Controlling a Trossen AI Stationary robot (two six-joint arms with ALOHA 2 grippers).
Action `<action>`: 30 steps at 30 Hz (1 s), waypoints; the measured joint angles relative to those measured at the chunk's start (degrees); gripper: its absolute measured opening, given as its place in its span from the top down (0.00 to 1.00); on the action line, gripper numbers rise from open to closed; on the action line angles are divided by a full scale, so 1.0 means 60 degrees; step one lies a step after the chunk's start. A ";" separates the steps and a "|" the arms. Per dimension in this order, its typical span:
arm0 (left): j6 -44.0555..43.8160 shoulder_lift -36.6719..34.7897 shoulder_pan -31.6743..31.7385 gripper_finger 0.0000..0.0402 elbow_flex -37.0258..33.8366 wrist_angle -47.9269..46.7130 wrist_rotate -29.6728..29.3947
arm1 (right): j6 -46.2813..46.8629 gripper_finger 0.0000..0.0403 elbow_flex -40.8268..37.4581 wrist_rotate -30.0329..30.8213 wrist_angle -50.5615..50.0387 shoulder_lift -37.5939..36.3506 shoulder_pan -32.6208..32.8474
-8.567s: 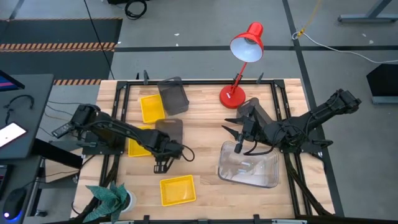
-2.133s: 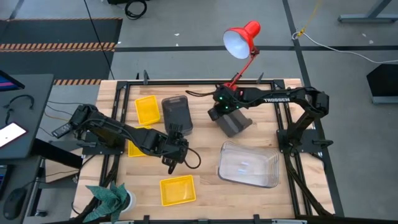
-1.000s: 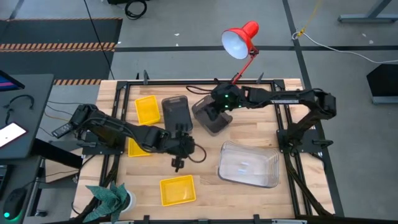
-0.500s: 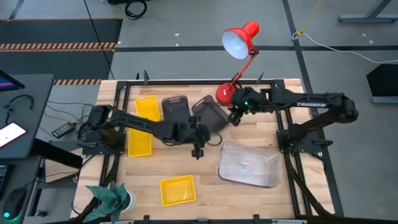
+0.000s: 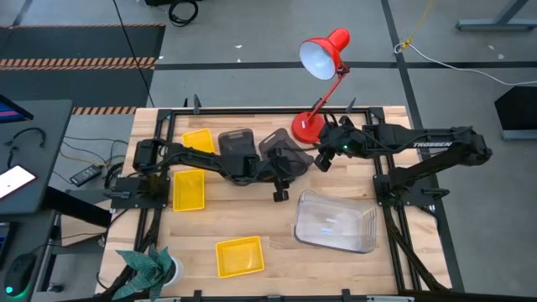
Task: Stack baskets by color
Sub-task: Stack the black bin on the stacked black bins
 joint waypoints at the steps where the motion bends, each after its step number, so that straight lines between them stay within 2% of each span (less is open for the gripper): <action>1: 0.0001 0.0080 0.0000 0.57 -0.0018 -0.0101 0.0020 | 0.0065 0.64 0.0000 0.0003 0.0000 -0.0023 0.0142; 6: -0.0051 0.0428 -0.0011 0.57 -0.0020 0.0235 0.0116 | 0.0572 0.64 -0.0005 0.0191 0.0021 -0.0074 0.0782; 11: -0.0050 0.0786 -0.0011 0.57 -0.0005 0.0560 0.0148 | 0.1056 0.64 -0.0503 0.0830 0.0585 -0.0034 0.1522; 19: 0.0260 0.0783 0.0090 0.59 -0.0012 -0.0024 0.0123 | 0.2393 0.64 -0.1187 0.1131 0.1112 -0.0027 0.2532; 22: 0.0286 0.0752 0.0202 0.65 0.0002 -0.0568 0.0362 | 0.2727 0.64 -0.1350 0.1471 0.1425 -0.0016 0.2974; 27: 0.0394 0.0715 0.0360 0.81 -0.0019 -0.1396 0.0888 | 0.3038 0.64 -0.1483 0.2310 0.1600 -0.0016 0.3636; 30: 0.0613 0.0555 0.0348 0.90 -0.0013 -0.1500 0.1015 | 0.3258 0.64 -0.1483 0.2447 0.1608 -0.0016 0.3867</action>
